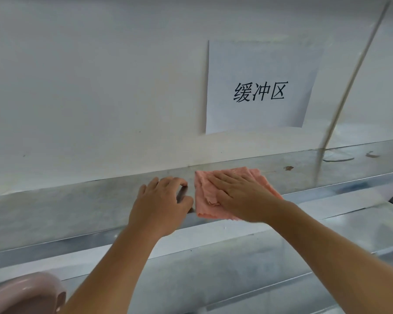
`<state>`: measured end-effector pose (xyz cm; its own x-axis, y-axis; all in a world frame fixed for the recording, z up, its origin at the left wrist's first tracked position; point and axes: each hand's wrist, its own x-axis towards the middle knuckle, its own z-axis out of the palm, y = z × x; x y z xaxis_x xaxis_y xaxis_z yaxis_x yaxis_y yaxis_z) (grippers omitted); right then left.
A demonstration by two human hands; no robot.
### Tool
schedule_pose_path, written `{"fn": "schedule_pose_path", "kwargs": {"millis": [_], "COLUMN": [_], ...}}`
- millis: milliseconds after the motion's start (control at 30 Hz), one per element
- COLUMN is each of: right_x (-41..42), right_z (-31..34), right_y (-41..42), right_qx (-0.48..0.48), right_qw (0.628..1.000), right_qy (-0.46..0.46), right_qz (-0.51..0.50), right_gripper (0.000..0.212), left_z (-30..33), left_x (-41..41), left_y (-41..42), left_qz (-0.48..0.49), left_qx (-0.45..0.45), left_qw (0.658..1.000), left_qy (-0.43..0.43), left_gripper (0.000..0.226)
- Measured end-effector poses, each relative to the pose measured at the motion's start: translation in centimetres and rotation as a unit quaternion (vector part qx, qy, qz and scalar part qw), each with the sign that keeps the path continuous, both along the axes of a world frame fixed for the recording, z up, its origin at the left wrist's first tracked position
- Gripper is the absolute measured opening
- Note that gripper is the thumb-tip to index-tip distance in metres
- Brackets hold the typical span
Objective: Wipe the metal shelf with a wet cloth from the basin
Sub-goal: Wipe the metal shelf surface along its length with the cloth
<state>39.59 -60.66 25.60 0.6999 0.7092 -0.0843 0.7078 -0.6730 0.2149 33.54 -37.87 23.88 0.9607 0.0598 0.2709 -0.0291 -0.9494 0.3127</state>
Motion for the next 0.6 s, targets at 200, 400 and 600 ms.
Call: {"fn": "schedule_pose_path", "kwargs": {"millis": [200, 400, 600], "right_x": [1.1, 1.2, 1.9], "right_z": [0.2, 0.1, -0.1], "right_y": [0.6, -1.6, -4.7], "right_qx": [0.002, 0.006, 0.016], "right_qw": [0.999, 1.000, 0.999], "right_qy": [-0.001, -0.015, -0.029], "right_qz": [-0.034, -0.018, -0.027], "right_gripper": [0.085, 0.093, 0.077], "left_z": [0.6, 0.4, 0.5], "left_x": [-0.4, -0.2, 1.8], "left_y": [0.2, -0.7, -6.4], "left_qz": [0.000, 0.025, 0.020], "left_qx": [-0.008, -0.009, -0.015], "left_qw": [1.000, 1.000, 1.000], "left_qy": [0.013, 0.015, 0.015], "left_gripper": [0.041, 0.037, 0.037]}}
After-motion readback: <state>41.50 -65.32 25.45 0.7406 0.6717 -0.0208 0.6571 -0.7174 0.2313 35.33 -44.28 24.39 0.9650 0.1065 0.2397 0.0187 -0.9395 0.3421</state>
